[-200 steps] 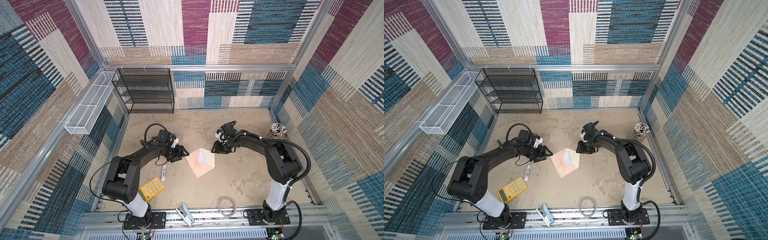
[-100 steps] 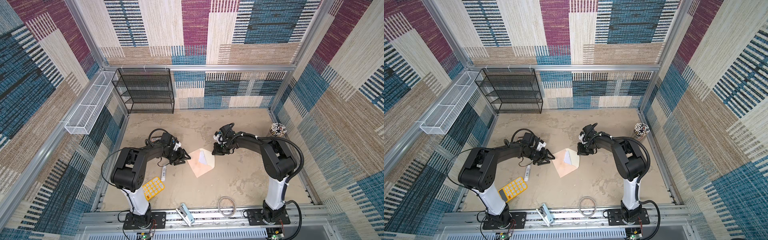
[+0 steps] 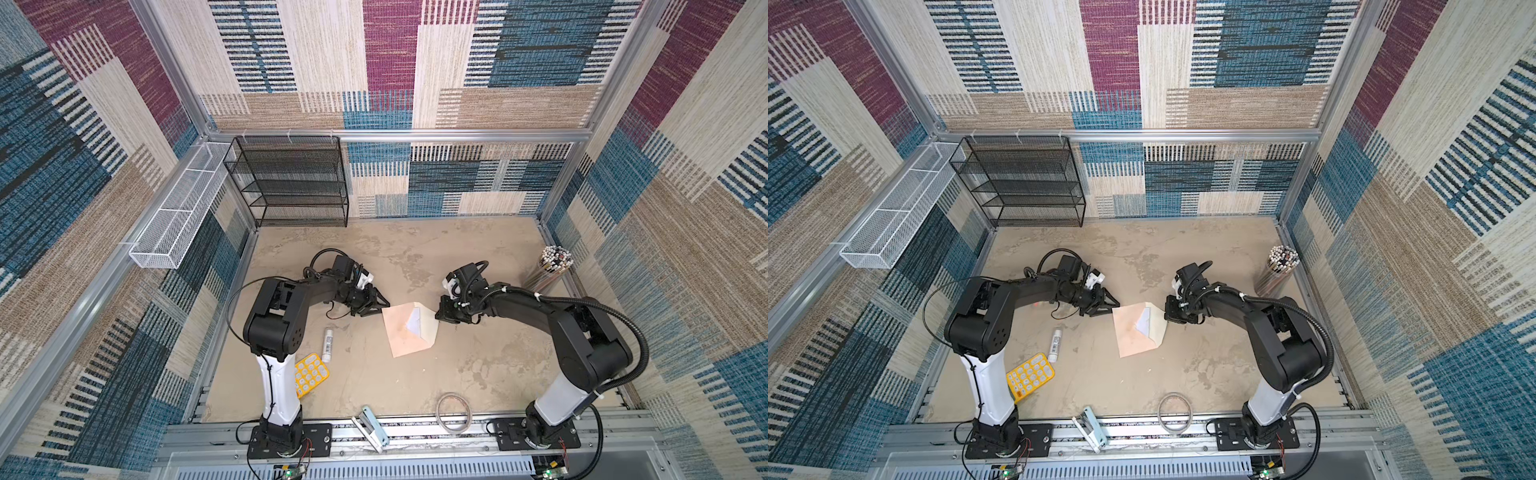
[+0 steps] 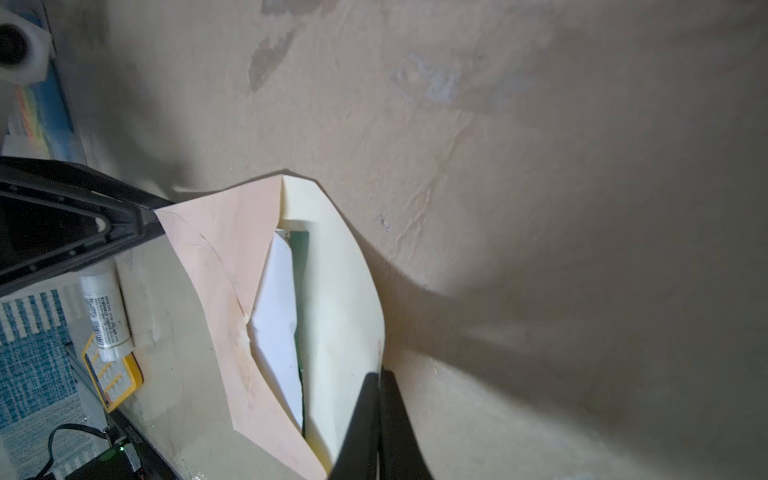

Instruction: Place the letter into the envelope and seal it

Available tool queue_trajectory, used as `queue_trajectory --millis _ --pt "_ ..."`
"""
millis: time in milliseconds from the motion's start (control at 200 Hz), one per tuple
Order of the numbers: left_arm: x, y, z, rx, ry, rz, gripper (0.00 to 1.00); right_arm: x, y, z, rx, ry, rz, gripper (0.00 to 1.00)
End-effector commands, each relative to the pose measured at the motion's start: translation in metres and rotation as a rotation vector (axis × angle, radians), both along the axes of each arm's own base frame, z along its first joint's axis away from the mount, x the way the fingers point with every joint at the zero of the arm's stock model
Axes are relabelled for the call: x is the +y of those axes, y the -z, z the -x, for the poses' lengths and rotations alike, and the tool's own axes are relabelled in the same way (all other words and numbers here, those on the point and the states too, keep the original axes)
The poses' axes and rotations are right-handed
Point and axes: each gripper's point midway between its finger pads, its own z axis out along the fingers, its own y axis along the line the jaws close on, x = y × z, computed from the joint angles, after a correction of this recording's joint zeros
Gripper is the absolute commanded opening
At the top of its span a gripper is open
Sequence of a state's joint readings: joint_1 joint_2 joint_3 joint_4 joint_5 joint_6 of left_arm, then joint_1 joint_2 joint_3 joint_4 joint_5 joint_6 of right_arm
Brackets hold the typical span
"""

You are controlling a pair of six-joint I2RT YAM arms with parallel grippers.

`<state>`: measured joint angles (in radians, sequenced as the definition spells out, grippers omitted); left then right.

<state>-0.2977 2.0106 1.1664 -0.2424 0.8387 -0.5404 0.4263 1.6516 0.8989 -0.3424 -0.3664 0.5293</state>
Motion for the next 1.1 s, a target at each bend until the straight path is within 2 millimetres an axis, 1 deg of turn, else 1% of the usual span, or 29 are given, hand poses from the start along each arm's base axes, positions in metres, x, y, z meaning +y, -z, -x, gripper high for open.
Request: queue_trajectory --millis 0,20,65,95,135,160,255,326,366,426,581,661,736,781,882,1002,1092 --pt "-0.008 -0.001 -0.004 0.004 0.016 0.022 0.40 -0.005 -0.014 -0.013 -0.064 0.117 -0.023 0.11" --pt "-0.009 -0.001 -0.004 0.007 0.019 0.024 0.40 -0.006 -0.015 -0.013 -0.068 0.124 -0.023 0.15" --pt "-0.010 -0.001 -0.005 0.005 0.021 0.028 0.39 -0.009 -0.019 -0.012 -0.078 0.135 -0.017 0.20" --pt "-0.011 -0.002 -0.006 0.001 0.023 0.030 0.38 -0.011 -0.022 -0.012 -0.087 0.141 -0.008 0.26" --pt "-0.012 -0.003 -0.005 -0.001 0.028 0.032 0.38 -0.015 -0.027 -0.013 -0.098 0.150 0.006 0.37" --pt "-0.012 -0.004 -0.006 -0.004 0.028 0.031 0.39 -0.017 -0.032 -0.013 -0.112 0.155 0.015 0.42" --pt "-0.012 -0.010 -0.008 -0.017 0.034 0.025 0.50 -0.022 -0.051 -0.016 -0.162 0.163 0.028 0.49" --pt "-0.010 -0.016 -0.009 -0.034 0.030 0.016 0.53 -0.023 -0.061 -0.017 -0.185 0.154 0.036 0.52" --pt "-0.009 -0.018 -0.009 -0.042 0.028 0.007 0.55 -0.020 -0.065 -0.017 -0.192 0.135 0.027 0.53" --pt "-0.006 -0.023 -0.010 -0.055 0.018 -0.011 0.58 -0.009 -0.066 -0.016 -0.184 0.080 -0.006 0.51" --pt "0.007 -0.031 -0.004 -0.082 -0.018 -0.076 0.60 0.024 -0.052 -0.009 -0.142 -0.071 -0.049 0.45" --pt "0.012 -0.033 0.004 -0.084 -0.028 -0.088 0.61 0.034 -0.042 -0.007 -0.115 -0.107 -0.068 0.42" --pt "0.014 -0.030 0.012 -0.072 -0.034 -0.085 0.61 0.037 -0.034 -0.007 -0.099 -0.114 -0.072 0.40" --pt "0.015 -0.025 0.017 -0.056 -0.037 -0.086 0.61 0.038 -0.030 -0.007 -0.091 -0.117 -0.072 0.40" --pt "0.015 -0.016 0.022 -0.035 -0.046 -0.071 0.61 0.039 -0.019 -0.006 -0.070 -0.127 -0.072 0.40" --pt "0.010 -0.006 0.024 -0.009 -0.048 -0.043 0.61 0.045 -0.009 -0.001 -0.041 -0.155 -0.090 0.40" --pt "0.006 -0.003 0.021 -0.006 -0.048 -0.023 0.59 0.046 -0.004 0.001 -0.030 -0.169 -0.095 0.39"
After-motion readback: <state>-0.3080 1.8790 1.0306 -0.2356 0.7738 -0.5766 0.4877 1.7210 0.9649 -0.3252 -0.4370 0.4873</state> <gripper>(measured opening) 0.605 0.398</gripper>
